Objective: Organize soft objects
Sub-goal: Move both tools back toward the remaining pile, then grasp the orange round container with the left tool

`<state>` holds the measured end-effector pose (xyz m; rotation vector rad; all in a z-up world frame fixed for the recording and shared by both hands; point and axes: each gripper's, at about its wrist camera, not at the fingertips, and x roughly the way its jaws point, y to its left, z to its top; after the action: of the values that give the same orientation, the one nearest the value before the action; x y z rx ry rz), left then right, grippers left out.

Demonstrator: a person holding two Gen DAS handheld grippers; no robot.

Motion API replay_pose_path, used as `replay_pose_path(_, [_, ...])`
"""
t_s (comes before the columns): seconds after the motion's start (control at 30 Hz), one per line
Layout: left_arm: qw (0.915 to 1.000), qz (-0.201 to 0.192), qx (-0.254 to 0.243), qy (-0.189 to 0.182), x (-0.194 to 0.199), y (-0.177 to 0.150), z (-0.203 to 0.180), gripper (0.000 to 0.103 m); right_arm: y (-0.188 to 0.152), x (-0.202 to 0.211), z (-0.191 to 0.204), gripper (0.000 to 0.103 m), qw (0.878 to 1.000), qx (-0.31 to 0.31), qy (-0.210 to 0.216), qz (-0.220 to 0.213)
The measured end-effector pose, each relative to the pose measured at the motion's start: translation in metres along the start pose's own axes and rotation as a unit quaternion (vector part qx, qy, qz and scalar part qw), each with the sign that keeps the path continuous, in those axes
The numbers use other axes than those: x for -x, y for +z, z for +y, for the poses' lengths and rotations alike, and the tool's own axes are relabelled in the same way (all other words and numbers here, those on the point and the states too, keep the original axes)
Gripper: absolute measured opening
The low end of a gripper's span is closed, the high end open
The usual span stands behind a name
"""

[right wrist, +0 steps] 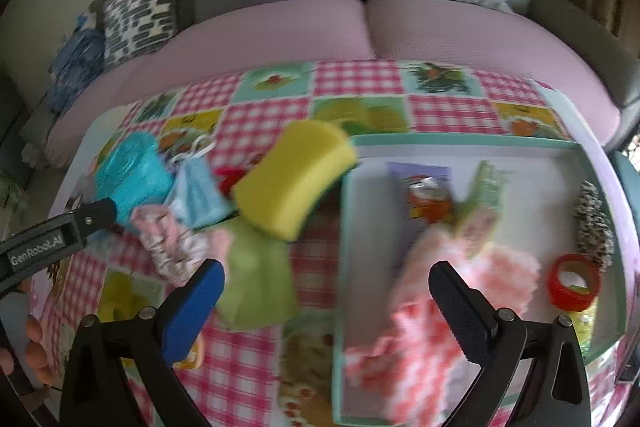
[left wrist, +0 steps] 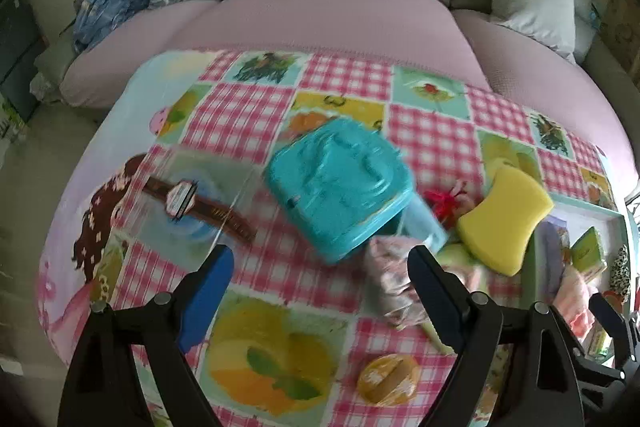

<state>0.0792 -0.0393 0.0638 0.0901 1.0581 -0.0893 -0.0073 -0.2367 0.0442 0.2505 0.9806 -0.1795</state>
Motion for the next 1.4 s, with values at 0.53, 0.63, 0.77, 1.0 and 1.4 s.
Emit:
replay_pose_path(0.53, [0.9986, 0.045, -0.007, -0.025, -0.013, -0.049, 0.007, 0.089, -0.033, -0.003, 0.012, 0.103, 0.999, 0.014, -0.012, 0.034])
replay_pose_path(0.63, [0.998, 0.054, -0.013, -0.03, -0.013, -0.058, 0.003, 0.089, -0.04, 0.001, 0.008, 0.103, 0.999, 0.009, -0.014, 0.038])
replay_pose_path(0.77, [0.9971, 0.063, -0.028, -0.031, -0.016, -0.068, -0.004, 0.089, -0.047, 0.003, 0.001, 0.103, 0.999, 0.005, -0.023, 0.045])
replay_pose_path(1.0, [0.9951, 0.08, -0.045, -0.039, -0.022, -0.079, -0.013, 0.089, -0.052, -0.004, -0.006, 0.103, 0.997, 0.012, -0.039, 0.065])
replay_pose_path(1.4, [0.9906, 0.098, -0.077, -0.056, -0.027, -0.087, -0.042, 0.089, -0.05, -0.005, -0.018, 0.103, 0.996, 0.011, -0.057, 0.069])
